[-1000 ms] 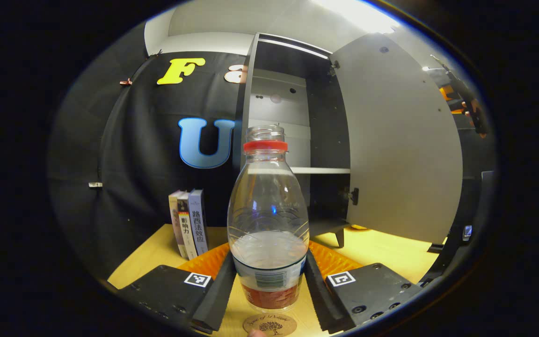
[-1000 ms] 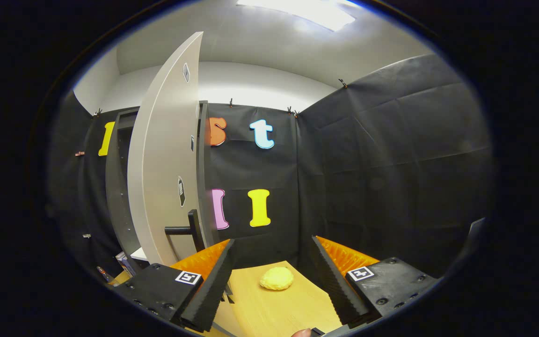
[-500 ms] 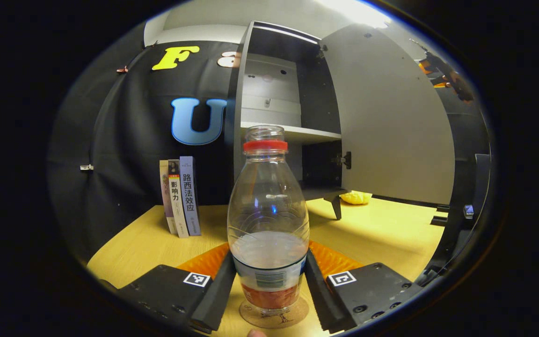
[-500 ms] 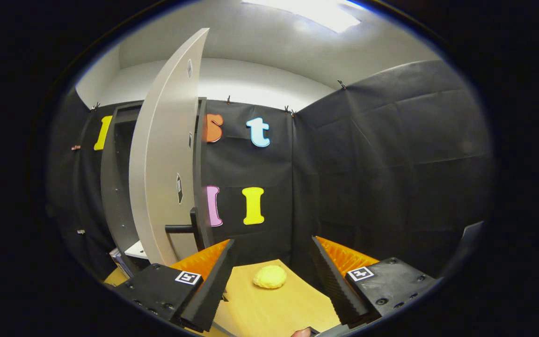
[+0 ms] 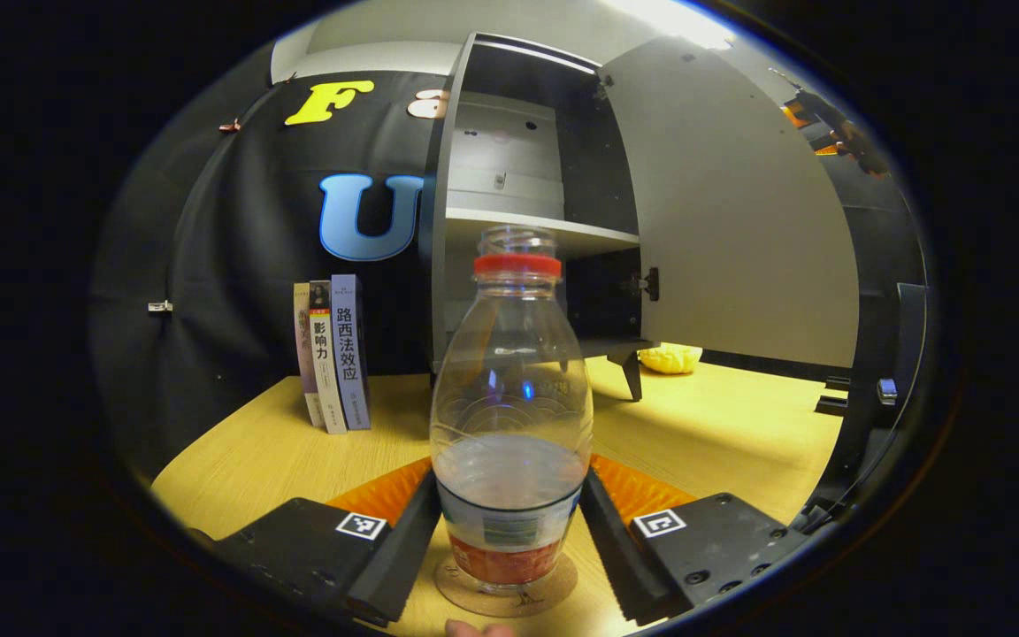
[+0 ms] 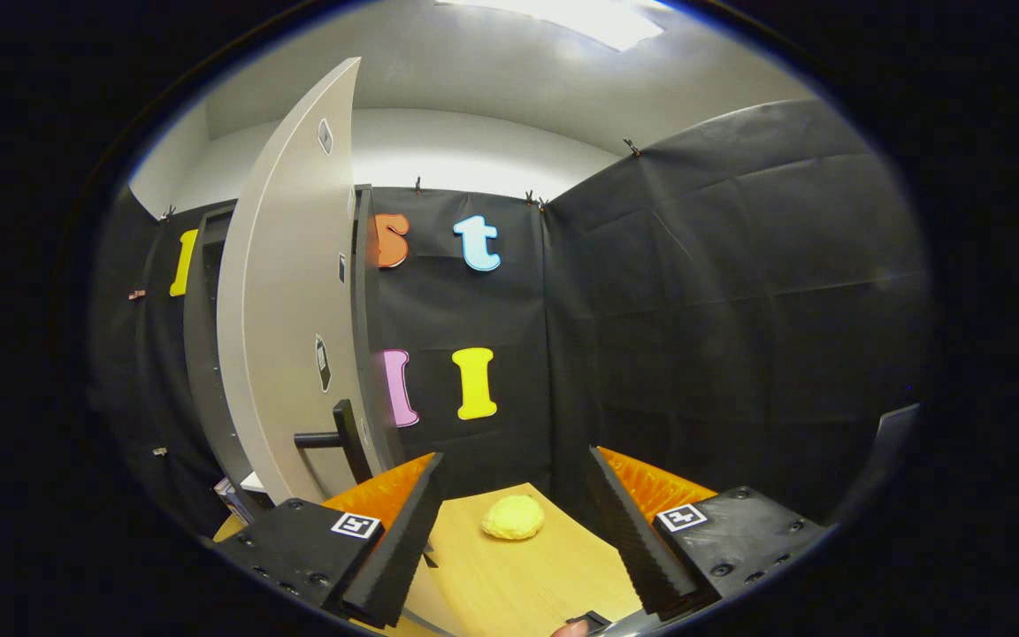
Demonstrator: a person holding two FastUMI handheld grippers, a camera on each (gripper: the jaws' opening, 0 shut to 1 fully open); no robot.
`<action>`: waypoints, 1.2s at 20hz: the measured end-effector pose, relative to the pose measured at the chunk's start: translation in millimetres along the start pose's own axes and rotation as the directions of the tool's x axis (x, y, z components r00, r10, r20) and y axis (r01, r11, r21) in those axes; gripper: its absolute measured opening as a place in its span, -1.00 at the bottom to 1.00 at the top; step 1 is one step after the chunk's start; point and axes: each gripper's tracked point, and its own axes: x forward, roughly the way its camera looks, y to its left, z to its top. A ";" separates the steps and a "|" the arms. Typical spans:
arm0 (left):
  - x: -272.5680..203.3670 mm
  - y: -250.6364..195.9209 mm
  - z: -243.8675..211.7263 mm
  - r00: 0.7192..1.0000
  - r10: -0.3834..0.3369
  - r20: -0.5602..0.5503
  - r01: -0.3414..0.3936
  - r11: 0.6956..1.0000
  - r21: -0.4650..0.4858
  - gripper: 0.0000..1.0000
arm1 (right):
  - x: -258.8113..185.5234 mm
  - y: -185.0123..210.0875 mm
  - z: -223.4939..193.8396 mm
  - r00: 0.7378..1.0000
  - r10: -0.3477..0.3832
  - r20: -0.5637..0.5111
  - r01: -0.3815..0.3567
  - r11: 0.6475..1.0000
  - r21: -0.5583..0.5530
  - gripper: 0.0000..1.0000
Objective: Open the cabinet door with the right hand, grasp the bottle in the cabinet with the left hand and place it on the coaster, then close the cabinet door with the right hand.
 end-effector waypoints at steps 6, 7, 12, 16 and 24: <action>-11.7 -0.5 11.2 1.000 0.013 -0.006 -0.013 1.000 0.000 0.88 | 0.9 -7.1 -2.2 1.000 0.001 -0.001 -0.001 1.000 0.000 0.94; -13.9 1.7 12.4 1.000 0.023 -0.009 -0.023 1.000 0.000 0.88 | 1.4 -8.5 -2.4 1.000 -0.001 0.000 0.001 1.000 0.000 0.94; -34.5 4.5 36.8 0.998 0.057 -0.002 -0.057 0.998 0.023 0.88 | 3.6 -12.9 -4.9 1.000 -0.003 0.001 0.003 1.000 -0.011 0.94; -57.1 7.4 82.9 0.994 0.103 0.021 -0.103 0.995 -0.006 0.88 | 10.5 -15.0 -17.2 0.999 -0.007 -0.037 0.006 1.000 -0.028 0.94; -80.6 -3.9 235.5 0.976 0.187 0.108 -0.183 0.982 -0.046 0.89 | 22.1 8.3 -23.0 0.997 0.050 -0.067 -0.047 0.998 0.045 0.95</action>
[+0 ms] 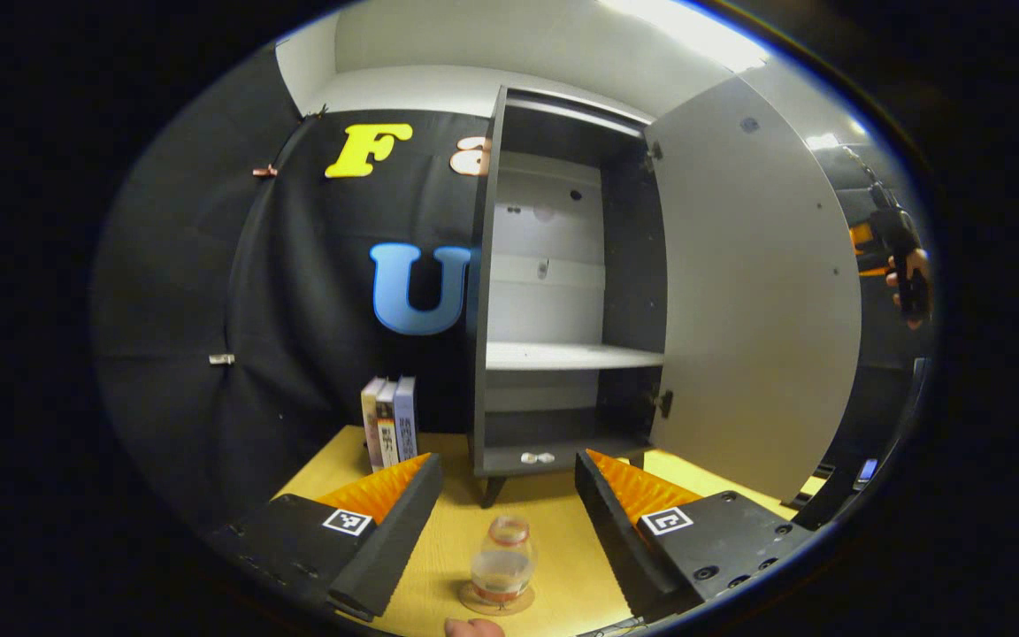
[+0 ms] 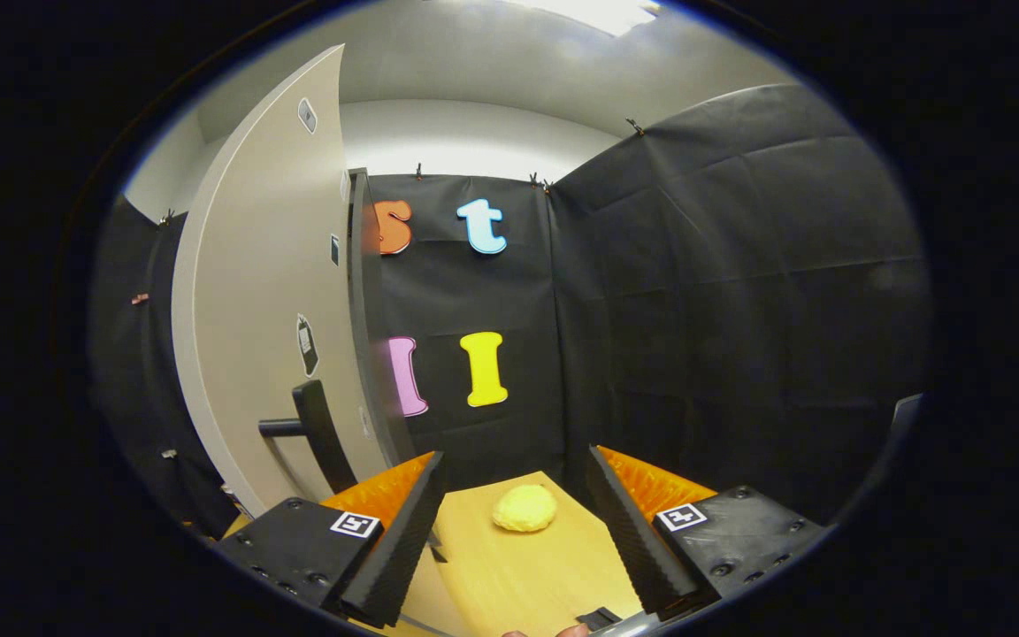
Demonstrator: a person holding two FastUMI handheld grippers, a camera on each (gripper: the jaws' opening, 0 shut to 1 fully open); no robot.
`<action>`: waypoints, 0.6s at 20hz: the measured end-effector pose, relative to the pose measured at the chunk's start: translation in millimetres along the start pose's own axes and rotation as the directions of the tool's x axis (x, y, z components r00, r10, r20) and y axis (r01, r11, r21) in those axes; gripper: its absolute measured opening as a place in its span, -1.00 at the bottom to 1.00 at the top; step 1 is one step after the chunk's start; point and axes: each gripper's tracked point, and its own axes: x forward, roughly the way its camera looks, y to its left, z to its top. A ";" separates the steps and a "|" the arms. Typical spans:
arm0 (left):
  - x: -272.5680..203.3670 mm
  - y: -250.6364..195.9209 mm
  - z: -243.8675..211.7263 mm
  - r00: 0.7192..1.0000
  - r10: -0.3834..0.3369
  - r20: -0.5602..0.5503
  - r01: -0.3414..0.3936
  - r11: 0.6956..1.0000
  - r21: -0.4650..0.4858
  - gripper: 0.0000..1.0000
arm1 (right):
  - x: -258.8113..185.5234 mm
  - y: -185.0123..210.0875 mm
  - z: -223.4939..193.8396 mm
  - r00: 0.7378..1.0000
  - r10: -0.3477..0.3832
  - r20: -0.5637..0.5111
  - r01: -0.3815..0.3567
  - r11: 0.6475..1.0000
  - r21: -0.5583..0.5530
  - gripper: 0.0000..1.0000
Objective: Open the cabinet door with the right hand, grasp the bottle in the cabinet with the left hand and place it on the coaster, then close the cabinet door with the right hand.
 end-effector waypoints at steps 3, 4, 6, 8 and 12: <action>16.3 -15.7 40.6 1.000 0.002 0.014 -0.002 1.000 0.017 0.84 | 2.3 -1.2 1.1 1.000 0.020 -0.003 -0.020 0.999 0.031 0.95; 21.3 -20.9 49.1 1.000 0.000 0.003 0.000 1.000 0.015 0.84 | 1.7 -0.9 3.4 1.000 0.022 0.003 -0.022 0.999 0.042 0.95; 31.1 -27.3 64.0 1.000 0.010 -0.015 -0.010 1.000 0.012 0.89 | 0.1 0.9 3.5 0.999 0.030 0.015 -0.031 0.999 0.044 0.94; 38.5 -31.1 80.3 1.000 0.022 -0.014 -0.022 1.000 0.001 0.84 | -4.1 3.4 2.0 0.999 0.036 0.021 -0.037 0.999 0.032 0.94; 48.7 -40.2 103.5 1.000 0.024 0.000 -0.024 1.000 -0.008 0.89 | -10.9 10.0 0.1 0.999 0.047 0.020 -0.048 0.998 0.037 0.95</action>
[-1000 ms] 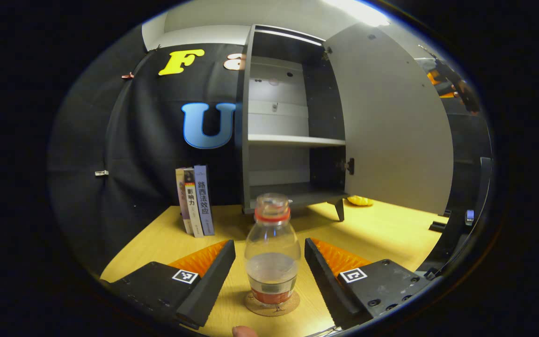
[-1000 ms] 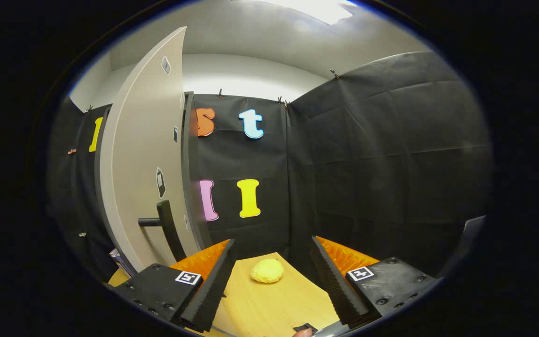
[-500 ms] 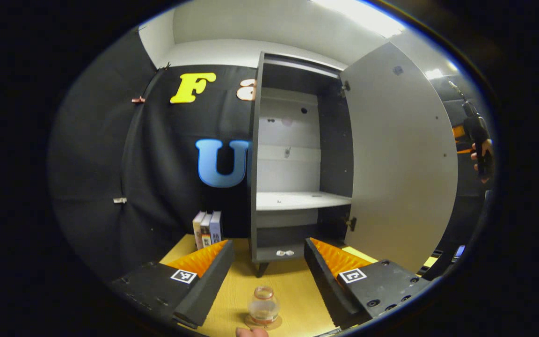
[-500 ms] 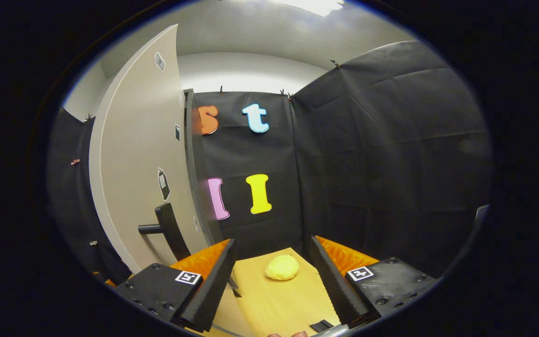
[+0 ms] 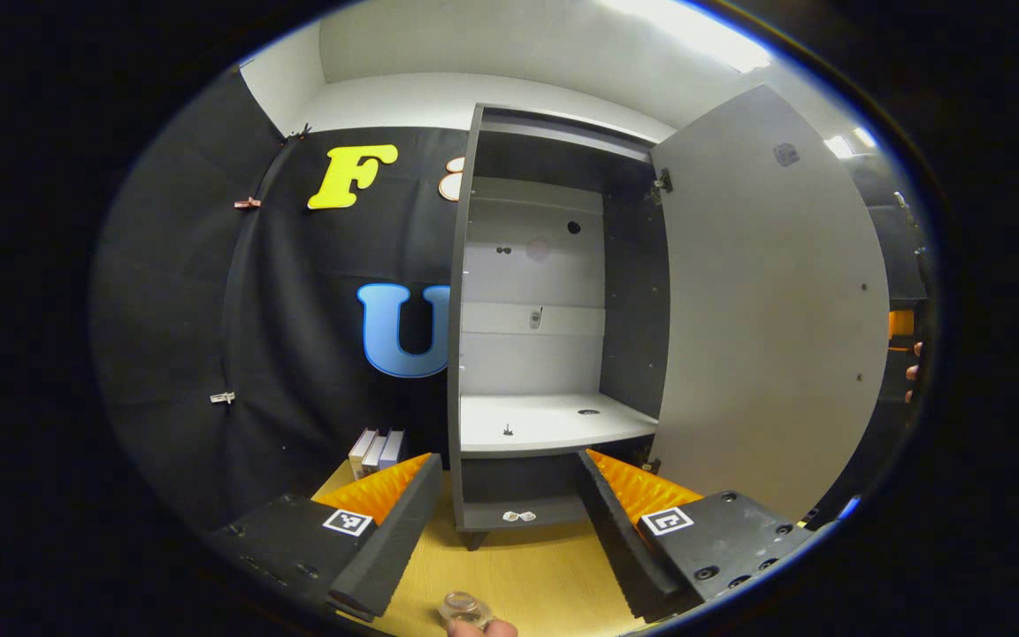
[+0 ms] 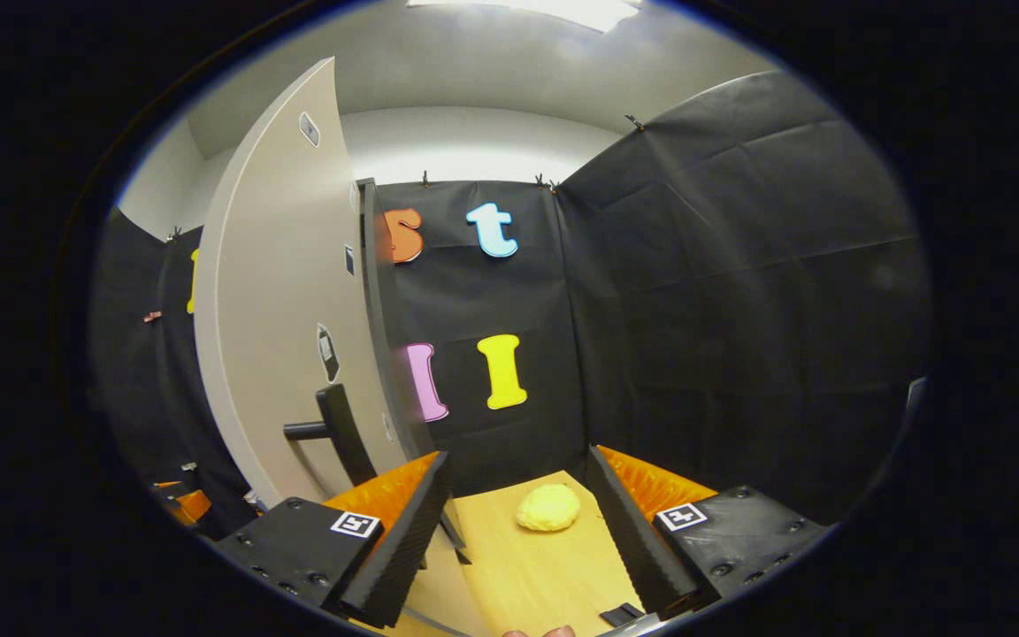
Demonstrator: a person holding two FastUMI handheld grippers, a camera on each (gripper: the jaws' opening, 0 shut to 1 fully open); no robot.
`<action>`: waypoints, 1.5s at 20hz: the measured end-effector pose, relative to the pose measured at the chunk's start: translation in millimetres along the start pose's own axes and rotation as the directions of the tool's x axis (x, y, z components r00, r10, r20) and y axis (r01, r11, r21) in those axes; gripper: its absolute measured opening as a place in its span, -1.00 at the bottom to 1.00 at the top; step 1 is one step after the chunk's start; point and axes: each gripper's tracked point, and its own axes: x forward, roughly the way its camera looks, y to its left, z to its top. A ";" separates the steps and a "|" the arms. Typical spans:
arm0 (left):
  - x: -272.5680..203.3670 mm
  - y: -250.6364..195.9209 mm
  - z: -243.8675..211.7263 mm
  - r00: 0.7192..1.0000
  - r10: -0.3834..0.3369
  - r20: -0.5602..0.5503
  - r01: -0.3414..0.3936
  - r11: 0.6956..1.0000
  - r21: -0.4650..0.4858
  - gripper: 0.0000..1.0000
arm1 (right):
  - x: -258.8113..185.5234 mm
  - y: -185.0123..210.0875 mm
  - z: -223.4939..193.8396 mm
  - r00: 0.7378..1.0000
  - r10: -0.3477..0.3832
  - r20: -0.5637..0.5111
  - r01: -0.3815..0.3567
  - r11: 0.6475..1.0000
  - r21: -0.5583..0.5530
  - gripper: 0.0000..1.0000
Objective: Open the cabinet door with the right hand, grasp the bottle in the cabinet with the left hand and place it on the coaster, then close the cabinet door with the right hand.
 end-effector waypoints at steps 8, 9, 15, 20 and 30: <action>-9.4 1.2 6.8 1.000 0.008 0.007 -0.008 1.000 -0.011 0.84 | -14.0 55.3 -12.7 0.992 0.123 -0.033 -0.122 0.992 0.037 0.95; -11.3 2.6 6.5 1.000 0.011 0.007 -0.011 1.000 -0.008 0.89 | -17.0 64.0 -16.1 0.989 0.142 -0.040 -0.140 0.989 0.040 0.94; -23.6 22.6 4.4 0.999 0.054 0.002 -0.054 0.998 -0.011 0.84 | -30.5 115.7 -27.2 0.982 0.180 -0.054 -0.179 0.984 0.020 0.94; -27.5 29.9 6.5 0.997 0.077 0.003 -0.077 0.997 -0.006 0.89 | -30.8 162.4 -37.8 0.965 0.253 -0.063 -0.253 0.967 0.006 0.95; -28.4 44.1 7.9 0.994 0.109 0.005 -0.109 0.994 -0.025 0.84 | -17.8 285.8 -80.0 0.854 0.500 -0.144 -0.503 0.864 0.014 0.95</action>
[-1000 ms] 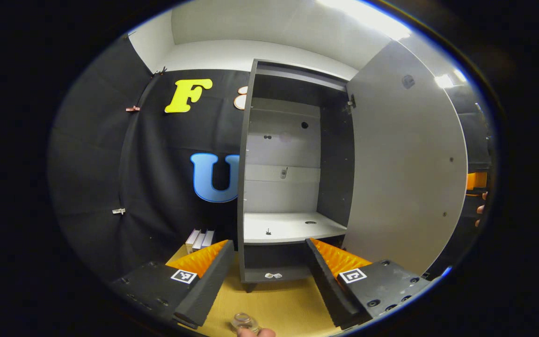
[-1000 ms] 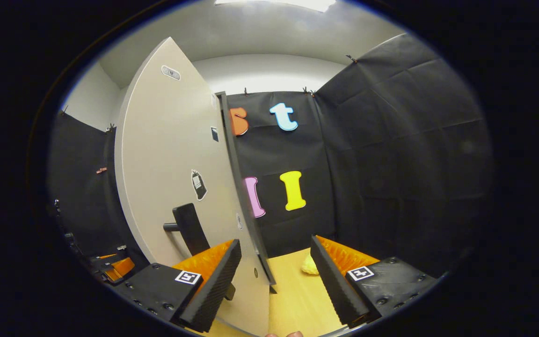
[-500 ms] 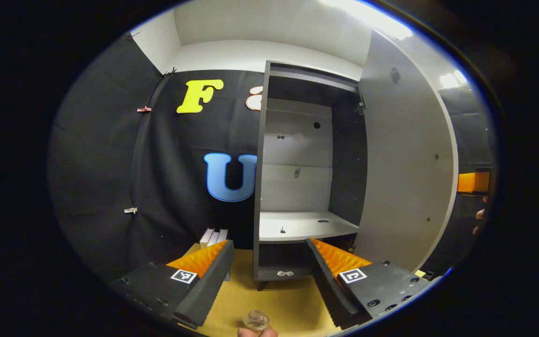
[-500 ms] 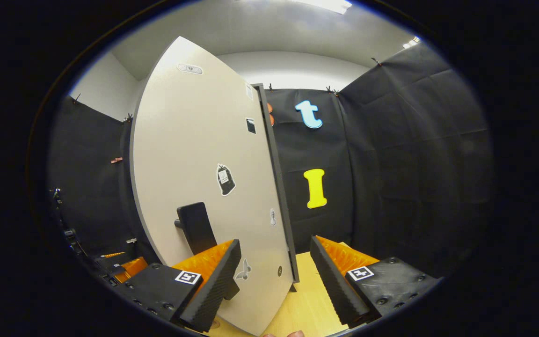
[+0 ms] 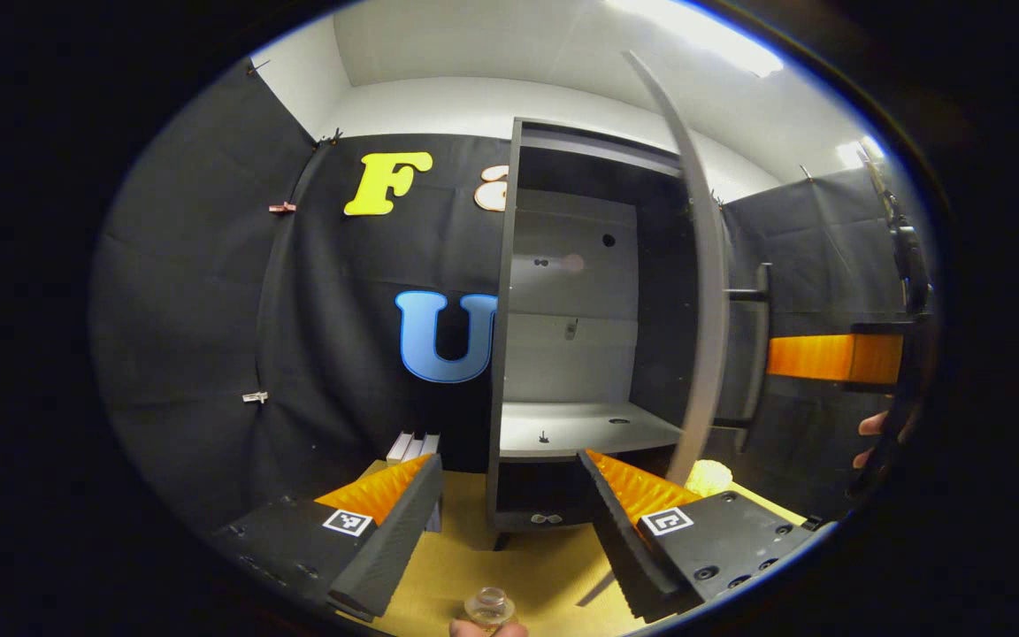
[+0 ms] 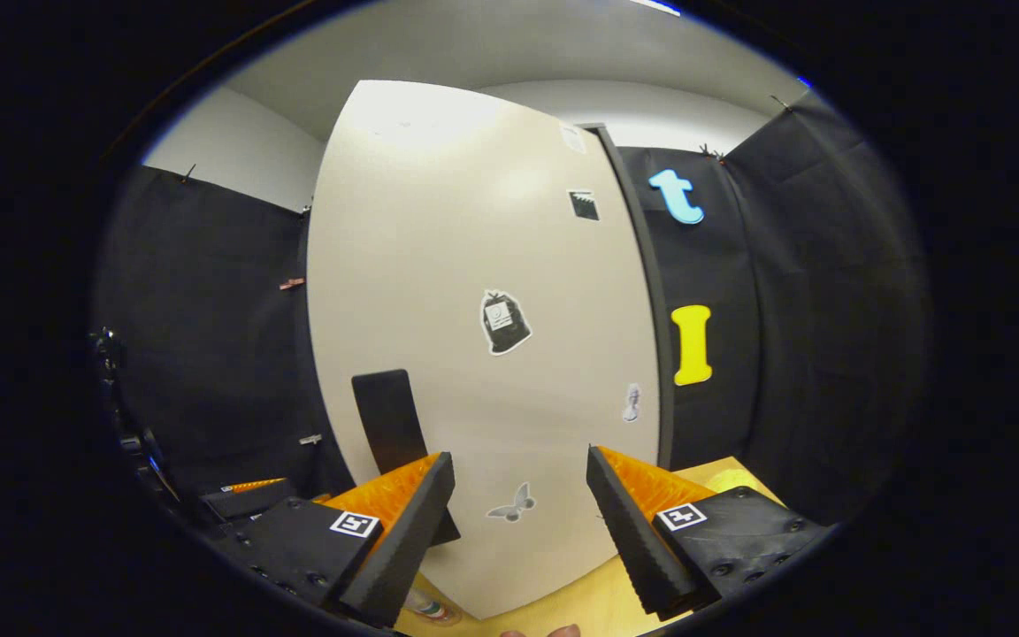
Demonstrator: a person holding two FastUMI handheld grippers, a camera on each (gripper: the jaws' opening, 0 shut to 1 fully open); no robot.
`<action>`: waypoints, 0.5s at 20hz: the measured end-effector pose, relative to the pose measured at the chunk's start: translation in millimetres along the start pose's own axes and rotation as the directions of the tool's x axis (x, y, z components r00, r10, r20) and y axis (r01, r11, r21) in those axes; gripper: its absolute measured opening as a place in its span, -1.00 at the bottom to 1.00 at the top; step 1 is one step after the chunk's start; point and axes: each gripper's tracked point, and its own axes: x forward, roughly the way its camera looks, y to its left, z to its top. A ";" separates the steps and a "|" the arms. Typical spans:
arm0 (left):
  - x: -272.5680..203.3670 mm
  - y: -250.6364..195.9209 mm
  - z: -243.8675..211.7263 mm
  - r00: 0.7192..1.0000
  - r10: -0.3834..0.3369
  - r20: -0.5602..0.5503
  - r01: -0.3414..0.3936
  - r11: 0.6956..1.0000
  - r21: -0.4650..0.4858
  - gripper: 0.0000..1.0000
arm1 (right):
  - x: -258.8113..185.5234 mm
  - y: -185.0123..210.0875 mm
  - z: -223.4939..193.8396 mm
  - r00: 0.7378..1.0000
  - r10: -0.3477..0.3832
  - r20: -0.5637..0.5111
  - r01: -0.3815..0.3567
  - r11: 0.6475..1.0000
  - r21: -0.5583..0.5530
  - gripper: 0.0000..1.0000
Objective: Open the cabinet door with the right hand, grasp the bottle in the cabinet with the left hand and place it on the coaster, then close the cabinet door with the right hand.
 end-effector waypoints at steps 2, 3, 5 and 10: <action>2.1 1.5 -0.8 1.000 0.009 -0.002 -0.009 1.000 -0.004 0.84 | 3.1 10.1 -3.5 1.000 0.025 -0.010 -0.025 1.000 -0.008 0.96; 2.9 1.8 -1.4 1.000 0.013 -0.004 -0.013 1.000 -0.004 0.89 | 2.8 11.9 -3.6 1.000 0.031 -0.006 -0.031 0.999 -0.012 0.96; 5.6 -0.6 0.1 1.000 0.020 -0.004 -0.020 1.000 0.001 0.89 | -0.3 4.4 -4.6 1.000 0.026 -0.001 -0.026 1.000 -0.017 0.95; 19.7 -19.1 12.0 0.999 0.031 0.017 -0.032 0.999 0.019 0.84 | -0.3 -29.1 11.0 0.999 -0.027 0.032 0.027 0.999 -0.024 0.95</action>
